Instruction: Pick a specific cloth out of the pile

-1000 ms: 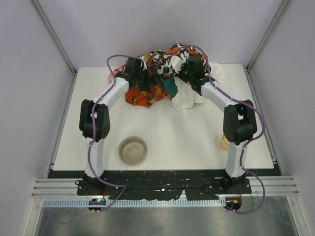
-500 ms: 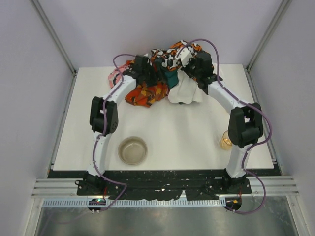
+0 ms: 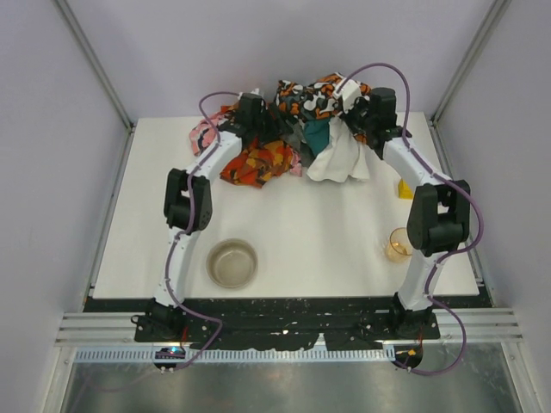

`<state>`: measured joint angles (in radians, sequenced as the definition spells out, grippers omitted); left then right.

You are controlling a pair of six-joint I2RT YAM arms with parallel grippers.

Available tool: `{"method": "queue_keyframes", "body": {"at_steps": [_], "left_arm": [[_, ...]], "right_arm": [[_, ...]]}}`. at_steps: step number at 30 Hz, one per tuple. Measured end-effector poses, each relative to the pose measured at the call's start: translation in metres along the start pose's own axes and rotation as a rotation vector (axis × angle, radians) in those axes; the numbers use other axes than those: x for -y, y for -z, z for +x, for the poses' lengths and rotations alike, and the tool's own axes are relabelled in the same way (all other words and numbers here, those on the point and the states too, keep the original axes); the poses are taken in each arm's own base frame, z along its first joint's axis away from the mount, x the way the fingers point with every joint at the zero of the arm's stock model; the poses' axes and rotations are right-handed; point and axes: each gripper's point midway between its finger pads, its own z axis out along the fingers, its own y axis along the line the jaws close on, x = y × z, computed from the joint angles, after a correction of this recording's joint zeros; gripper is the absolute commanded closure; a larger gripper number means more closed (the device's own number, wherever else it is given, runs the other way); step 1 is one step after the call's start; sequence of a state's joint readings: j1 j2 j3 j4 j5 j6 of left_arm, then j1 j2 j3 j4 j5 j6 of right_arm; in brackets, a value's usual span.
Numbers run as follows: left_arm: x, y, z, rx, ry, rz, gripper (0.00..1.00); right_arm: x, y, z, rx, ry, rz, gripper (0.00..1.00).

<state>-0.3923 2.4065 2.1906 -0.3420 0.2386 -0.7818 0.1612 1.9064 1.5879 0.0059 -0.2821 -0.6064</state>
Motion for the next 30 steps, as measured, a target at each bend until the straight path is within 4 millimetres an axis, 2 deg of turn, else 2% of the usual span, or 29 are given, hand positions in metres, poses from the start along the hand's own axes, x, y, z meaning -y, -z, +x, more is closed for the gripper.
{"method": "queue_keyframes", "body": {"at_steps": [1, 5, 7, 10, 12, 14, 16, 18, 21, 23, 25, 26, 27, 28, 30], "left_arm": [[0.001, -0.005, -0.002, 0.010, 0.006, 0.011, 0.66], [0.005, -0.017, -0.004, 0.014, 0.040, 0.047, 0.98], [0.007, -0.017, -0.005, 0.016, 0.034, 0.061, 1.00], [0.015, -0.006, -0.011, 0.034, 0.017, 0.071, 1.00], [0.025, 0.011, -0.020, 0.054, -0.013, 0.075, 1.00], [0.046, 0.037, -0.037, 0.097, -0.063, 0.095, 1.00], [0.071, 0.070, -0.056, 0.146, -0.115, 0.120, 1.00], [0.104, 0.117, -0.081, 0.218, -0.178, 0.157, 1.00], [0.154, 0.207, -0.115, 0.360, -0.279, 0.209, 1.00], [0.176, 0.270, -0.130, 0.457, -0.334, 0.220, 1.00], [0.191, 0.334, -0.139, 0.555, -0.385, 0.213, 1.00], [0.198, 0.373, -0.142, 0.617, -0.412, 0.207, 1.00], [0.201, 0.398, -0.144, 0.661, -0.431, 0.201, 1.00], [0.204, 0.433, -0.147, 0.730, -0.451, 0.185, 1.00], [0.206, 0.485, -0.151, 0.838, -0.477, 0.155, 1.00]], "right_arm": [[-0.001, 0.001, 0.001, -0.001, -0.004, -0.016, 0.95], [-0.017, 0.002, 0.003, 0.002, -0.019, -0.095, 0.95], [-0.024, 0.003, 0.004, -0.002, -0.027, -0.128, 0.95], [-0.034, 0.002, 0.004, -0.012, -0.035, -0.151, 0.95], [-0.038, -0.003, 0.005, -0.028, -0.038, -0.146, 0.95], [-0.039, -0.013, 0.006, -0.060, -0.039, -0.119, 0.95], [-0.044, -0.027, 0.009, -0.101, -0.046, -0.095, 0.95], [-0.050, -0.042, 0.016, -0.156, -0.051, -0.064, 0.95], [-0.060, -0.063, 0.032, -0.251, -0.054, -0.021, 0.95], [-0.067, -0.075, 0.045, -0.309, -0.062, -0.006, 0.95], [-0.076, -0.083, 0.057, -0.356, -0.076, -0.003, 0.94], [-0.079, -0.084, 0.062, -0.375, -0.084, -0.003, 0.94], [-0.082, -0.083, 0.067, -0.394, -0.092, -0.006, 0.93], [-0.084, -0.081, 0.070, -0.408, -0.098, -0.008, 0.92], [-0.086, -0.079, 0.073, -0.422, -0.112, -0.008, 0.91]]}}
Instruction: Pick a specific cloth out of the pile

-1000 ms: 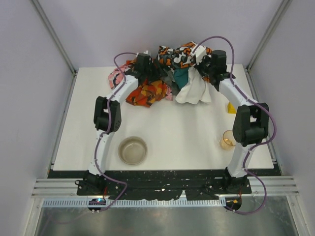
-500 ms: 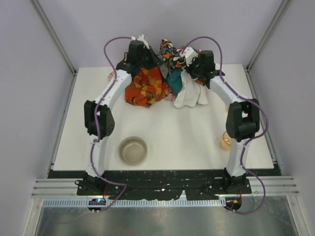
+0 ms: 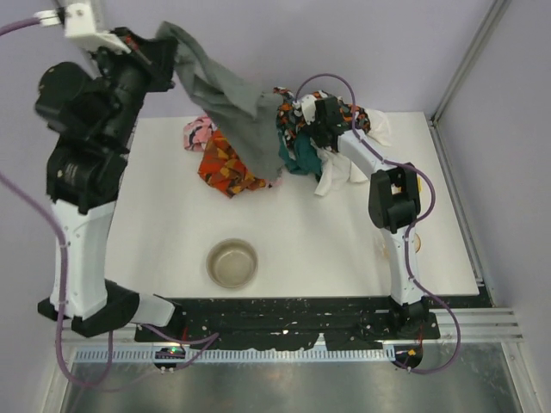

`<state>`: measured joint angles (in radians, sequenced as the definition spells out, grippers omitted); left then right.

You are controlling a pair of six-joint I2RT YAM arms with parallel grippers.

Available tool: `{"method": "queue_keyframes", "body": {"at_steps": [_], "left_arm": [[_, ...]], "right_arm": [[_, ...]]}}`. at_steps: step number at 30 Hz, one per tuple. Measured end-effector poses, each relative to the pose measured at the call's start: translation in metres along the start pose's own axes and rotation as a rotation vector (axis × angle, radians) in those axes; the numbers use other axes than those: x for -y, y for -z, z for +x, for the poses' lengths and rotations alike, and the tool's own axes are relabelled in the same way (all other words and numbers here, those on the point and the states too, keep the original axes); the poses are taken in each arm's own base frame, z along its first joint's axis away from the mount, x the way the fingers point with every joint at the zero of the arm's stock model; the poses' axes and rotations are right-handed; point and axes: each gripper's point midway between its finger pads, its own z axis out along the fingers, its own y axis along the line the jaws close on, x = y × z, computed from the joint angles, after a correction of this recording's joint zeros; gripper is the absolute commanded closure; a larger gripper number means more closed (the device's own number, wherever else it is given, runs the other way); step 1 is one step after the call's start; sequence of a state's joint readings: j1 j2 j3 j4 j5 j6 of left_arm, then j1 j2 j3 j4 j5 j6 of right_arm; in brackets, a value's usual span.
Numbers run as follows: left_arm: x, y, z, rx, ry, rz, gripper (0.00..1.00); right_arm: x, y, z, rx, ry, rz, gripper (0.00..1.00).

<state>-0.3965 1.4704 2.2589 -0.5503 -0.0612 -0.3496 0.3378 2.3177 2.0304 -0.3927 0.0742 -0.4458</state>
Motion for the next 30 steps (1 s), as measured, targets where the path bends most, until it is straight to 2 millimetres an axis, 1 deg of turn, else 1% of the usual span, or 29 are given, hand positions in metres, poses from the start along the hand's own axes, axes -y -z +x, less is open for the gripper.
{"method": "queue_keyframes", "body": {"at_steps": [1, 3, 5, 8, 9, 10, 12, 13, 14, 15, 16, 18, 19, 20, 21, 22, 23, 24, 25, 27, 28, 29, 30], "left_arm": [[-0.003, 0.018, -0.020, 0.049, -0.026, -0.026, 1.00], [-0.012, 0.050, -0.054, 0.136, -0.068, -0.090, 1.00], [-0.023, 0.078, -0.078, 0.200, -0.106, -0.158, 1.00], [-0.040, 0.110, -0.102, 0.258, -0.166, -0.263, 1.00], [-0.046, 0.118, -0.106, 0.268, -0.186, -0.298, 1.00], [-0.053, 0.125, -0.109, 0.274, -0.210, -0.340, 1.00], [-0.072, 0.135, -0.104, 0.262, -0.261, -0.436, 1.00], [-0.082, 0.138, -0.097, 0.243, -0.286, -0.487, 1.00], [-0.093, 0.139, -0.087, 0.215, -0.311, -0.535, 1.00], [-0.102, 0.140, -0.077, 0.186, -0.332, -0.570, 1.00], [-0.112, 0.138, -0.062, 0.148, -0.353, -0.609, 1.00], [-0.133, 0.132, -0.030, 0.063, -0.392, -0.674, 1.00], [-0.143, 0.129, -0.012, 0.019, -0.407, -0.704, 1.00], [-0.152, 0.127, 0.003, -0.020, -0.413, -0.728, 1.00], [-0.161, 0.125, 0.020, -0.057, -0.410, -0.749, 1.00], [-0.171, 0.122, 0.041, -0.103, -0.406, -0.767, 1.00], [-0.181, 0.119, 0.066, -0.155, -0.401, -0.780, 1.00], [-0.189, 0.120, 0.088, -0.200, -0.394, -0.789, 1.00], [-0.194, 0.120, 0.106, -0.232, -0.383, -0.791, 1.00], [-0.202, 0.125, 0.142, -0.306, -0.360, -0.785, 1.00], [-0.204, 0.126, 0.156, -0.337, -0.346, -0.777, 1.00], [-0.202, 0.126, 0.163, -0.351, -0.328, -0.765, 1.00], [-0.200, 0.124, 0.166, -0.352, -0.305, -0.753, 1.00]], "right_arm": [[0.000, 0.000, 0.000, -0.001, -0.007, 0.001, 0.91], [-0.002, -0.001, 0.003, -0.006, -0.015, 0.000, 0.91], [-0.005, -0.002, 0.007, -0.016, -0.021, -0.003, 0.90], [-0.009, -0.003, 0.011, -0.023, -0.022, -0.003, 0.84], [-0.010, -0.002, 0.012, -0.024, -0.021, -0.004, 0.77], [-0.011, -0.001, 0.012, -0.025, -0.020, -0.005, 0.73], [-0.013, 0.003, 0.012, -0.025, -0.018, -0.009, 0.71], [-0.014, 0.005, 0.012, -0.027, -0.017, -0.011, 0.64], [-0.016, 0.008, 0.011, -0.025, -0.015, -0.014, 0.59], [-0.016, 0.011, 0.010, -0.026, -0.015, -0.015, 0.51], [-0.017, 0.014, 0.009, -0.026, -0.013, -0.017, 0.48], [-0.018, 0.021, 0.006, -0.022, -0.010, -0.020, 0.36], [-0.018, 0.025, 0.004, -0.020, -0.010, -0.021, 0.10], [-0.018, 0.030, 0.001, -0.016, -0.010, -0.019, 0.03], [-0.018, 0.037, 0.001, -0.015, -0.011, -0.018, 0.05], [-0.018, 0.047, -0.002, -0.012, -0.009, -0.013, 0.05], [-0.017, 0.056, -0.003, -0.009, -0.009, -0.007, 0.05], [-0.015, 0.068, -0.007, 0.004, -0.010, 0.003, 0.05], [-0.014, 0.080, -0.009, 0.015, -0.016, 0.015, 0.05], [-0.007, 0.112, -0.018, 0.058, -0.042, 0.051, 0.05], [-0.003, 0.129, -0.025, 0.090, -0.066, 0.071, 0.05], [0.002, 0.146, -0.031, 0.122, -0.094, 0.091, 0.05], [0.006, 0.163, -0.038, 0.162, -0.125, 0.113, 0.05]]}}
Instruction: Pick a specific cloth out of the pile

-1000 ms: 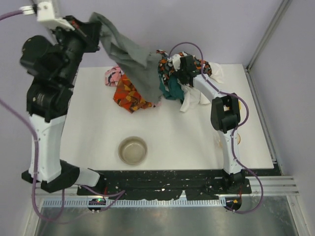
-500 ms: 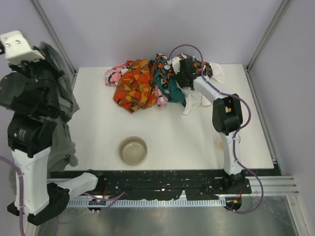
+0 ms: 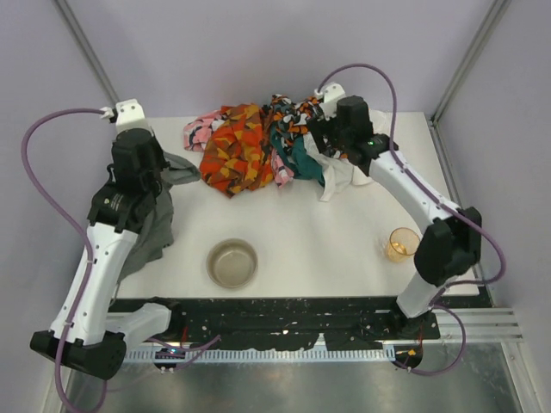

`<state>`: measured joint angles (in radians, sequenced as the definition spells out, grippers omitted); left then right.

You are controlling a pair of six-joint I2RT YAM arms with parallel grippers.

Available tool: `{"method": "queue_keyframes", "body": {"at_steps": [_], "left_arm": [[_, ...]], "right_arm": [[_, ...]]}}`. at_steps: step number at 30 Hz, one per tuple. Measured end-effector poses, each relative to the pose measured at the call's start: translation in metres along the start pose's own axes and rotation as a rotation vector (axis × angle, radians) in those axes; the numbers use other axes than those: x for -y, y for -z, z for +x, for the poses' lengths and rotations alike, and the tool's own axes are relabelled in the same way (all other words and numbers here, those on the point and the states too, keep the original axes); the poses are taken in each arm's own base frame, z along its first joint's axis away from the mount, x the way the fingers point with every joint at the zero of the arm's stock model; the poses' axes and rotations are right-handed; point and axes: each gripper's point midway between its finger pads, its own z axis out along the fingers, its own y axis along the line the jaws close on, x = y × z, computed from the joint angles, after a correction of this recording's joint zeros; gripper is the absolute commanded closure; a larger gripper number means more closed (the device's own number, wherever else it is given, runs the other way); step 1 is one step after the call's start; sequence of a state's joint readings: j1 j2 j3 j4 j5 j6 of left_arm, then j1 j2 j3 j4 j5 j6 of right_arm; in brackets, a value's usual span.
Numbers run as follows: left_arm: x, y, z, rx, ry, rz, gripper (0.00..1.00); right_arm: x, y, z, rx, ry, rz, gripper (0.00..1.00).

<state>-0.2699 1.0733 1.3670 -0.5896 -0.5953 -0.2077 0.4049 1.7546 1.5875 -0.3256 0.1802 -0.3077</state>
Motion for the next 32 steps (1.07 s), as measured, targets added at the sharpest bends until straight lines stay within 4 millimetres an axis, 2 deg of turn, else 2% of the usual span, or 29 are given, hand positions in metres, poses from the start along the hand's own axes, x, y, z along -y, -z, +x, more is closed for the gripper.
{"method": "queue_keyframes", "body": {"at_steps": [3, 6, 8, 9, 12, 13, 14, 15, 16, 18, 20, 22, 24, 26, 28, 32], "left_arm": [[0.006, 0.005, -0.008, 0.021, 0.069, 0.037, 1.00], [0.004, 0.012, -0.008, 0.038, 0.131, 0.047, 1.00], [-0.002, 0.013, 0.010, 0.026, 0.164, 0.028, 1.00], [-0.007, 0.012, 0.025, 0.004, 0.180, 0.004, 1.00], [-0.029, 0.005, 0.091, -0.110, 0.219, -0.111, 0.97], [-0.038, 0.003, 0.119, -0.163, 0.229, -0.160, 0.68], [-0.046, 0.003, 0.148, -0.217, 0.230, -0.205, 0.22], [-0.054, 0.005, 0.180, -0.278, 0.226, -0.249, 0.01], [-0.061, 0.010, 0.207, -0.335, 0.218, -0.283, 0.00], [-0.068, 0.022, 0.242, -0.429, 0.215, -0.325, 0.00], [-0.069, 0.028, 0.244, -0.452, 0.230, -0.329, 0.00], [-0.066, 0.034, 0.227, -0.434, 0.272, -0.306, 0.00], [-0.059, 0.040, 0.197, -0.371, 0.333, -0.246, 0.00], [-0.048, 0.047, 0.169, -0.297, 0.394, -0.134, 0.00], [-0.032, 0.057, 0.151, -0.226, 0.439, 0.016, 0.00], [0.000, 0.082, 0.137, -0.103, 0.493, 0.314, 0.00]], "right_arm": [[0.016, 0.045, -0.017, 0.105, -0.118, 0.063, 0.05], [0.023, 0.078, -0.012, 0.173, -0.250, 0.106, 0.05], [0.023, 0.097, 0.008, 0.188, -0.348, 0.123, 0.05], [0.021, 0.104, 0.018, 0.189, -0.390, 0.127, 0.05], [0.013, 0.114, 0.054, 0.160, -0.482, 0.134, 0.05], [0.009, 0.118, 0.067, 0.145, -0.505, 0.132, 0.05], [0.005, 0.120, 0.079, 0.132, -0.524, 0.130, 0.05], [0.001, 0.123, 0.090, 0.118, -0.543, 0.126, 0.05], [-0.002, 0.126, 0.100, 0.107, -0.561, 0.125, 0.05], [-0.006, 0.133, 0.113, 0.082, -0.589, 0.124, 0.05], [-0.005, 0.141, 0.117, 0.074, -0.609, 0.132, 0.05], [-0.001, 0.149, 0.116, 0.084, -0.625, 0.146, 0.05], [0.003, 0.158, 0.116, 0.092, -0.634, 0.162, 0.05], [0.007, 0.167, 0.113, 0.115, -0.640, 0.171, 0.05], [0.009, 0.176, 0.109, 0.156, -0.646, 0.169, 0.05], [0.008, 0.186, 0.111, 0.209, -0.649, 0.153, 0.05]]}}
